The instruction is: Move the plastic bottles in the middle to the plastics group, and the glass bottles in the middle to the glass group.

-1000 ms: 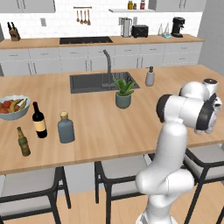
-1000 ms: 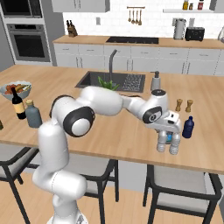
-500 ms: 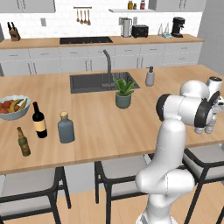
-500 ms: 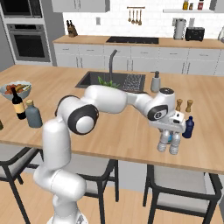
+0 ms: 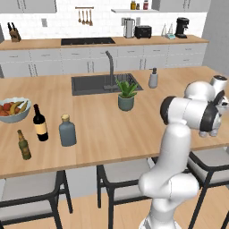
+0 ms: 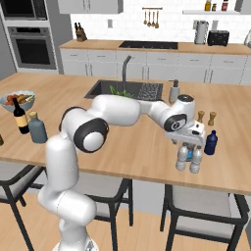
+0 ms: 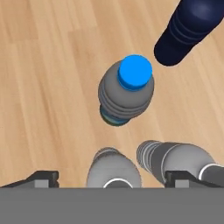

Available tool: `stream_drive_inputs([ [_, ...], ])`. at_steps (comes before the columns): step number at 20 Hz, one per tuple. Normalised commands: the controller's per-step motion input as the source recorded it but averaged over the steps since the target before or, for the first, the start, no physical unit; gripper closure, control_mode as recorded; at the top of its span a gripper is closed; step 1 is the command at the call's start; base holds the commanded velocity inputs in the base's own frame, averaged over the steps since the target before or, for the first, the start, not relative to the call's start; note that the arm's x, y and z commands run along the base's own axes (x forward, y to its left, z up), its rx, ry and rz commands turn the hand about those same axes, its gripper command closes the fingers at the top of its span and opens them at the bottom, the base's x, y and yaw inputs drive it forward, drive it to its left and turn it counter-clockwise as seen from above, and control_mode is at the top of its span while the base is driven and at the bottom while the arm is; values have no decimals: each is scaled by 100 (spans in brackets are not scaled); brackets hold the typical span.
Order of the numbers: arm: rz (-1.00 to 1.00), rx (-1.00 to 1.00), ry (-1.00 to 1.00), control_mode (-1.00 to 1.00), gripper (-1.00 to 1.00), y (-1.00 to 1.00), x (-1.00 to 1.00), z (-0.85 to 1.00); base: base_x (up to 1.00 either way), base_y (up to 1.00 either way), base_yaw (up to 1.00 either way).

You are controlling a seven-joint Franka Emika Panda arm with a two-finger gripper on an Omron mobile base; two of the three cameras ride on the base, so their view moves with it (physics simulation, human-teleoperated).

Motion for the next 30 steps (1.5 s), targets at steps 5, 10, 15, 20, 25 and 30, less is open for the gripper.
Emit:
stream_drive_inputs([
  [5,6,1,-11,-100,-100,22,-33,53,0,0,0],
  [10,10,0,-9,-100,-100,48,-64,44,0,0,0],
  [15,5,-10,-2,-100,-100,93,-52,6,0,0,0],
  [20,0,-8,0,-100,-100,100,-37,5,0,0,0],
  [25,0,-2,0,-100,-100,91,-57,10,0,0,0],
  [30,1,0,0,-100,-100,70,-76,28,0,0,0],
])
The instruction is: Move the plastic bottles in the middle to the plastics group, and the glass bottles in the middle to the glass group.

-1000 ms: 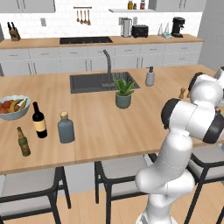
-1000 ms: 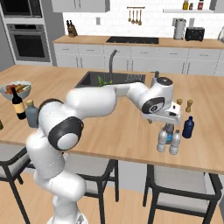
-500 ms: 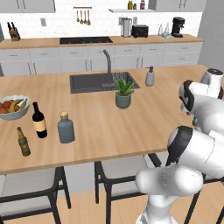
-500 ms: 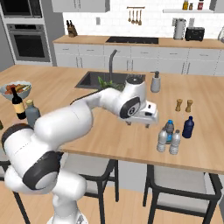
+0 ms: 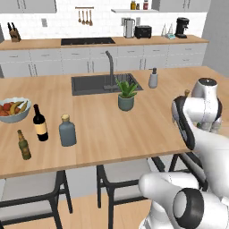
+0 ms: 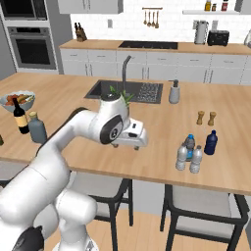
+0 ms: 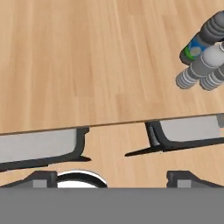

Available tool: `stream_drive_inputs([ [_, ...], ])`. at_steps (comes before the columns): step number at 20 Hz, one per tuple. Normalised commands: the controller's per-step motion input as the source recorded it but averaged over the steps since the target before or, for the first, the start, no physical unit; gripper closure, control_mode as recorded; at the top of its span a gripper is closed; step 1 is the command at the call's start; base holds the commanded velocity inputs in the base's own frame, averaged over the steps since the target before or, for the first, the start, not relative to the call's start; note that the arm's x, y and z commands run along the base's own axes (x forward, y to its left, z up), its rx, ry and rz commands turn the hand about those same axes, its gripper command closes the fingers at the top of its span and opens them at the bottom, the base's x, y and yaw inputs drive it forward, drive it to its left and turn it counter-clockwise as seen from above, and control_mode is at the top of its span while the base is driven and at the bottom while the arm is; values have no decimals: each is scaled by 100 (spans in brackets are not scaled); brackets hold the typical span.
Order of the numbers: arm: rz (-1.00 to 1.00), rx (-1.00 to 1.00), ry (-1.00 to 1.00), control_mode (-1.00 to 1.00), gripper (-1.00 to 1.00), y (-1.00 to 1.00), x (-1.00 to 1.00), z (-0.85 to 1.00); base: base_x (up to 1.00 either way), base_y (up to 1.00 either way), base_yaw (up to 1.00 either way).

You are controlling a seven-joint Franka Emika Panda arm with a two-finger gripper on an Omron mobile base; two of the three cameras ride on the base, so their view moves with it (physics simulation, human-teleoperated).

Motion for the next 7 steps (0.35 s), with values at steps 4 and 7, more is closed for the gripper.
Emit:
stream_drive_inputs([
  [4,0,0,0,-100,-100,52,-90,39,0,0,0],
  [7,0,0,-1,-100,-100,51,-92,39,0,0,0],
])
